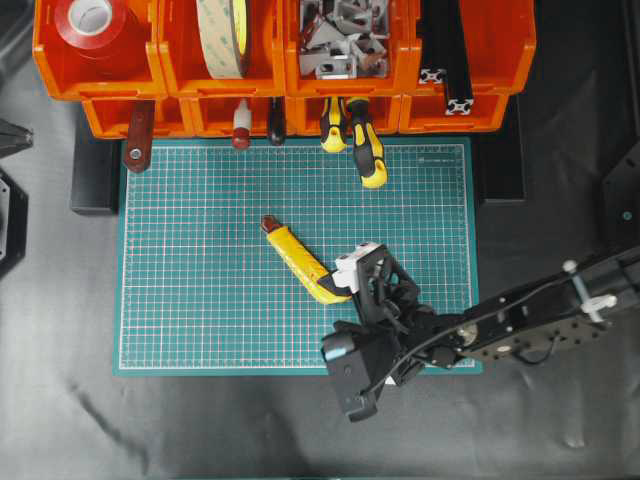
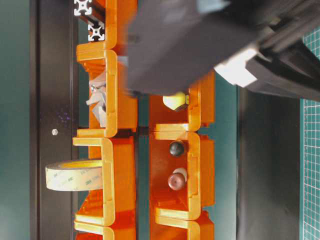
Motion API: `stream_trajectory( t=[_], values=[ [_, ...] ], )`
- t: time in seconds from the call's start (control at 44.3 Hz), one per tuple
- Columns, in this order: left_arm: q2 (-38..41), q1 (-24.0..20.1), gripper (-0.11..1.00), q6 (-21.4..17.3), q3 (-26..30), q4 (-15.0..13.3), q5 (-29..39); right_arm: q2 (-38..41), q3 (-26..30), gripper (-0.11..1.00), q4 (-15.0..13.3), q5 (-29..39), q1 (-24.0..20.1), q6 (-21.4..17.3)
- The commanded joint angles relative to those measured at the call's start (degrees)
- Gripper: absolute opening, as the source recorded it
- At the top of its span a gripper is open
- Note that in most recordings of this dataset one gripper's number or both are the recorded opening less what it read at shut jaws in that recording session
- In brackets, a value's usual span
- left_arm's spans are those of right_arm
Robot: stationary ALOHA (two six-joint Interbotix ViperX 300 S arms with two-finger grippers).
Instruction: Pick cutter from container rack with right arm.
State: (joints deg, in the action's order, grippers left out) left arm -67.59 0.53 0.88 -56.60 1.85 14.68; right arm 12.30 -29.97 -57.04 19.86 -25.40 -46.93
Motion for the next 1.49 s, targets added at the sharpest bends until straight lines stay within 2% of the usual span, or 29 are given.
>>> stream_trajectory(
  t=[0.0, 0.113, 0.226, 0.452, 0.7, 0.813, 0.994, 1.469],
  values=[
    [0.26, 0.00, 0.00, 0.18, 1.05, 0.18, 0.79, -5.01, 0.09, 0.80, 0.18, 0.35, -0.26, -3.96],
    [0.09, 0.09, 0.00, 0.09, 1.14, 0.18, 2.37, -10.46, -1.23, 0.80, 0.18, 1.23, -0.35, -10.02],
    [-0.26, 0.35, 0.00, 0.09, 1.32, 0.18, 3.87, -16.44, -3.78, 0.80, -0.35, 1.14, -0.35, -14.50],
    [-0.97, 0.70, 0.00, 0.09, 0.79, 0.18, 5.54, -28.65, -9.32, 0.80, -0.35, 0.44, -0.18, -19.51],
    [-0.88, 1.32, 0.00, 0.09, 0.09, 0.18, 5.54, -44.30, -16.79, 0.80, -0.35, 0.26, -0.18, -26.98],
    [-0.97, 1.58, 0.00, 0.09, -0.09, 0.18, 5.27, -50.89, -19.07, 0.80, -0.35, 0.26, -0.26, -28.56],
    [-2.81, 2.46, 0.00, 0.09, 0.09, 0.18, 5.36, -59.59, -21.97, 0.79, -0.35, 0.70, -0.18, -28.74],
    [-5.01, 3.43, 0.00, 1.23, -0.35, 0.18, 6.42, -70.14, -26.98, 0.78, -0.35, 2.29, 0.00, -28.74]
  ],
)
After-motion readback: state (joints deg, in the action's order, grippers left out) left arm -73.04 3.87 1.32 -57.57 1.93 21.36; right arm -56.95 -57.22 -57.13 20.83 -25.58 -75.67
